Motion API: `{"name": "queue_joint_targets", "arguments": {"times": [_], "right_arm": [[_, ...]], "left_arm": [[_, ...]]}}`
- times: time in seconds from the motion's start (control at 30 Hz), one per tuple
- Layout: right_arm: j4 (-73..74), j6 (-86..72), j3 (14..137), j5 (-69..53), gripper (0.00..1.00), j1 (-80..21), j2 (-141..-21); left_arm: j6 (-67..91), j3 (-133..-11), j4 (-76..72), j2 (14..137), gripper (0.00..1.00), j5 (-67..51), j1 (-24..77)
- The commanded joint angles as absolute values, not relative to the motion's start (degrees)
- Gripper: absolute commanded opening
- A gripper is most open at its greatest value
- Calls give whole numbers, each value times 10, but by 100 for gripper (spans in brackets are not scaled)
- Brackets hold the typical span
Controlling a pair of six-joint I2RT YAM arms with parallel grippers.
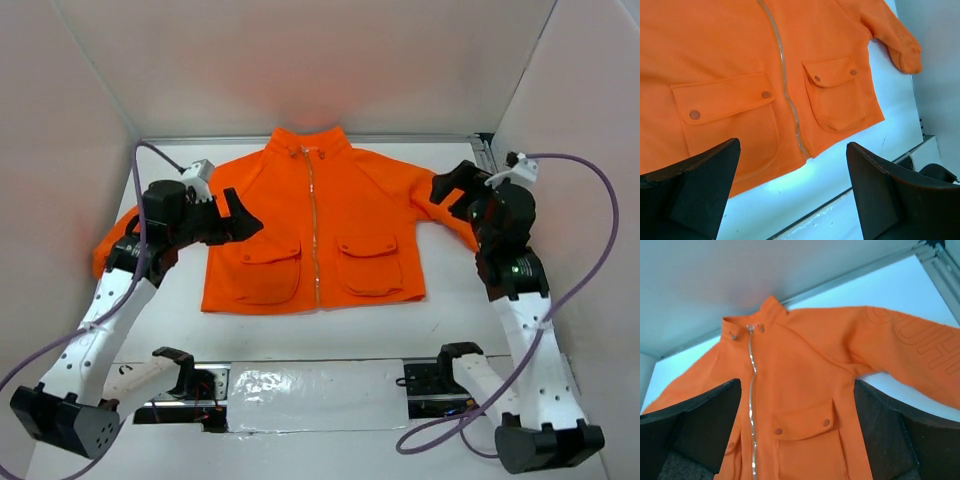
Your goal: Zip up the jacket
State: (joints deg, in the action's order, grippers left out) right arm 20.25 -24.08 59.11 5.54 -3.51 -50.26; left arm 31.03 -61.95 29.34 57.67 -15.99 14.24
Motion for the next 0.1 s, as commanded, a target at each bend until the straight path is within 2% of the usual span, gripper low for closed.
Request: {"name": "queue_joint_targets", "arguments": {"times": [0.0, 0.07], "right_arm": [[216, -254, 577, 75, 100, -40, -485], [215, -252, 572, 73, 100, -43, -474]], "left_arm": [[330, -602, 294, 566, 99, -160, 146], [331, -599, 289, 562, 99, -168, 146]]}}
